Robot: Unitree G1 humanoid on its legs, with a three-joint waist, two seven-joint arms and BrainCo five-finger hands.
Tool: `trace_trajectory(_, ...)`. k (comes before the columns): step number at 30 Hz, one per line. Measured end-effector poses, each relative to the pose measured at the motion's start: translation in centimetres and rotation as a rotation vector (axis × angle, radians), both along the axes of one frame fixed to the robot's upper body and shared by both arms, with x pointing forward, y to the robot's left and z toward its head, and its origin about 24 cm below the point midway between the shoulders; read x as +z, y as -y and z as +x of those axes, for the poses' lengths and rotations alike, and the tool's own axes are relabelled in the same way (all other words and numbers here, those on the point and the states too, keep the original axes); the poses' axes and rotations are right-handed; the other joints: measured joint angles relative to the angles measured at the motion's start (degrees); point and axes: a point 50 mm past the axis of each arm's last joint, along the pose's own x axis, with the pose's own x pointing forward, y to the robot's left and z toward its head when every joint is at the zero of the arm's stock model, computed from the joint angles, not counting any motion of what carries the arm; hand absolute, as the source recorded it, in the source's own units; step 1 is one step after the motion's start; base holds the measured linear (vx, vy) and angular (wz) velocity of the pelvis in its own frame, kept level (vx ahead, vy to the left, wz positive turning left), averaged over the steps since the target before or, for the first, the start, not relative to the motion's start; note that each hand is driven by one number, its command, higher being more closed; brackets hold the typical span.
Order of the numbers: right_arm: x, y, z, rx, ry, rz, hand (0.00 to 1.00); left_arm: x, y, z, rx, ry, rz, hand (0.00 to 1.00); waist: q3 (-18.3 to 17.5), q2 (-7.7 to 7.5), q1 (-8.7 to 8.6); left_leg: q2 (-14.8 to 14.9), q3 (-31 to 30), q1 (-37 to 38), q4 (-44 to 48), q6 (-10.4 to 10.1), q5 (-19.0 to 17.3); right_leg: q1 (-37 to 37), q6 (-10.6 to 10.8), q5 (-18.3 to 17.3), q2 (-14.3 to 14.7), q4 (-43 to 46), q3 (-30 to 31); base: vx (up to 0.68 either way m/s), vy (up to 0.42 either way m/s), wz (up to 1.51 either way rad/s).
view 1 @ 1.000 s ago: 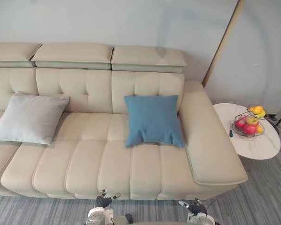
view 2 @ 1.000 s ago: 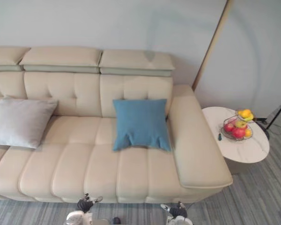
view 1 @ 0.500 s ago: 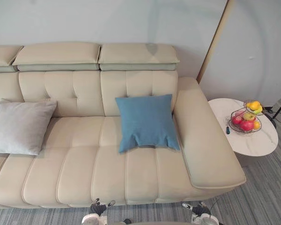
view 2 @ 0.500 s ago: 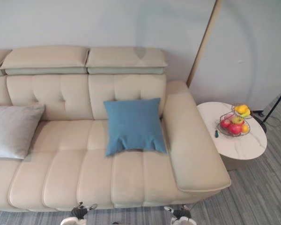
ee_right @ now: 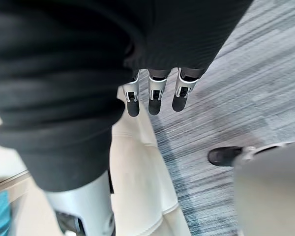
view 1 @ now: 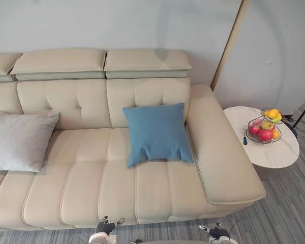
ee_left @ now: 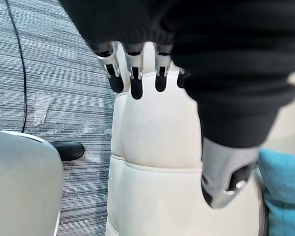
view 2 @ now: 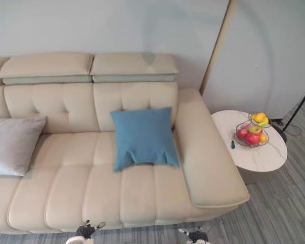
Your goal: Pick up cushions and gather them together orderly.
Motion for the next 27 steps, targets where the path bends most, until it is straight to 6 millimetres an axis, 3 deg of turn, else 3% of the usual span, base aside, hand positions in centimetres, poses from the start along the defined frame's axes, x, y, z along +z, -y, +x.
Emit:
trace_trajectory(2,0.2,0.2,0.3,-0.014,0.020,0.003,0.00,0.0,0.3,0.2,0.005,0.008,-0.009,0.00,1.01,0.31,-0.09,0.64,2.78,0.80,0.26,-0.34,-0.45,-1.02,0.00,-0.07,0.63,1.02,3.19,-0.05,-0.006,-0.63)
trace_trajectory(6,0.2,-0.2,0.5,-0.012,0.033,0.009,0.00,0.3,0.6,0.8,0.045,0.048,-0.024,0.00,1.84,-1.10,0.08,0.74,0.98,-2.39,6.44,-0.90,-2.29,-4.38,-0.05,-0.04,0.88,2.76,7.61,-0.04,-0.021,-0.59)
trace_trajectory(8,0.4,-0.4,0.8,-0.005,0.047,0.007,0.00,0.3,1.0,1.0,0.047,0.058,-0.031,0.00,1.97,-0.42,0.10,1.98,1.81,-2.56,7.17,-1.02,-4.73,-6.21,-0.07,0.05,2.19,3.43,10.30,-0.06,-0.025,-0.87)
trace_trajectory(11,0.7,-1.5,1.9,0.043,0.086,0.018,0.00,0.4,0.6,1.0,0.081,0.066,-0.032,0.00,2.06,-0.78,0.58,4.62,11.68,-2.94,11.03,-1.84,-8.55,-10.15,-0.97,1.69,4.80,4.43,18.38,-0.08,0.012,-1.52)
trace_trajectory(12,0.9,-1.5,2.5,0.056,0.102,0.015,0.00,0.5,0.7,1.2,0.080,0.073,-0.031,0.00,2.01,-0.21,0.27,6.82,17.25,-4.64,13.47,-1.77,-9.82,-12.86,-3.31,1.35,4.26,6.02,13.84,-0.09,0.002,-1.98)
trace_trajectory(15,1.0,-1.7,3.1,0.064,0.114,0.017,0.00,0.7,0.6,1.7,0.078,0.089,-0.029,0.00,2.06,-0.32,0.77,9.44,23.62,-3.75,14.24,-1.97,-9.92,-16.83,-4.30,0.70,1.40,12.16,-1.35,0.02,-0.014,-1.39)
trace_trajectory(16,1.0,-1.8,3.0,0.064,0.111,0.017,0.00,0.8,0.6,1.9,0.076,0.096,-0.029,0.00,1.99,-0.61,0.67,10.74,26.38,-3.17,15.04,-2.13,-9.82,-16.80,-4.99,0.86,-0.83,14.67,-12.75,0.14,-0.088,-1.32)
trace_trajectory(17,0.9,-1.8,2.7,0.066,0.102,0.015,0.00,0.8,0.7,1.9,0.076,0.097,-0.030,0.00,1.82,-1.01,0.77,11.09,28.59,-2.20,15.73,-2.13,-9.82,-15.46,-7.30,-0.07,-3.20,16.67,-20.79,0.11,-0.087,-1.33)
trace_trajectory(18,0.9,-1.8,2.7,0.071,0.099,0.013,0.00,0.8,0.7,1.9,0.076,0.098,-0.030,0.00,1.75,-1.17,0.89,11.13,29.35,-1.74,16.05,-2.13,-9.82,-15.07,-7.57,-1.06,-3.63,16.69,-23.12,0.11,-0.177,-1.22)
trace_trajectory(19,0.9,-1.6,2.9,0.083,0.101,0.000,0.00,0.8,0.9,2.1,0.075,0.098,-0.035,0.00,1.89,-0.95,0.81,11.26,30.37,-0.36,16.00,-2.12,-9.82,-14.50,-8.84,-2.28,-3.37,17.12,-25.10,0.06,-0.193,-1.00)
trace_trajectory(20,1.1,-1.2,3.2,0.083,0.110,-0.014,0.00,0.8,1.4,2.4,0.063,0.103,-0.046,0.00,2.26,0.49,-0.14,11.25,30.05,-0.16,15.88,-2.94,-9.22,-14.50,-8.59,-2.74,-2.11,16.83,-23.56,0.07,-0.227,-0.81)
trace_trajectory(22,1.0,-0.4,2.7,0.080,0.084,-0.030,0.00,0.7,2.2,2.7,0.034,0.099,-0.060,0.00,1.95,1.64,-0.15,11.88,29.42,0.42,15.54,-4.27,-7.93,-14.57,-8.51,-2.79,-0.06,15.02,-21.23,0.06,-0.173,-0.66)
trace_trajectory(24,0.9,-0.2,2.8,0.085,0.070,-0.031,0.00,0.6,2.3,2.6,0.026,0.091,-0.061,0.00,1.92,1.72,-0.11,13.13,29.00,0.36,18.07,-4.72,-7.22,-14.60,-8.40,-3.40,1.24,14.39,-19.13,0.07,-0.174,-0.62)
trace_trajectory(25,0.8,-0.2,2.7,0.078,0.066,-0.028,0.00,0.6,2.2,2.6,0.027,0.085,-0.060,0.00,2.12,1.61,-0.31,15.44,27.99,-0.88,24.25,-4.68,-7.25,-14.29,-8.63,-4.34,2.27,14.48,-17.82,0.07,-0.235,-0.58)
trace_trajectory(26,0.8,-0.3,2.6,0.065,0.066,-0.023,0.00,0.6,2.0,2.5,0.048,0.086,-0.064,0.00,2.77,1.37,-0.16,19.07,25.65,-3.72,34.63,-3.45,-6.96,-13.47,-9.66,-4.88,3.81,14.55,-15.86,0.07,-0.204,-0.68)
trace_trajectory(27,0.8,-0.3,2.7,0.063,0.069,-0.024,0.00,0.6,1.7,2.4,0.071,0.092,-0.059,0.00,3.31,1.32,0.01,20.34,23.81,-5.32,39.23,-1.06,-7.12,-12.93,-10.28,-5.09,4.47,14.62,-14.76,0.04,-0.160,-0.90)
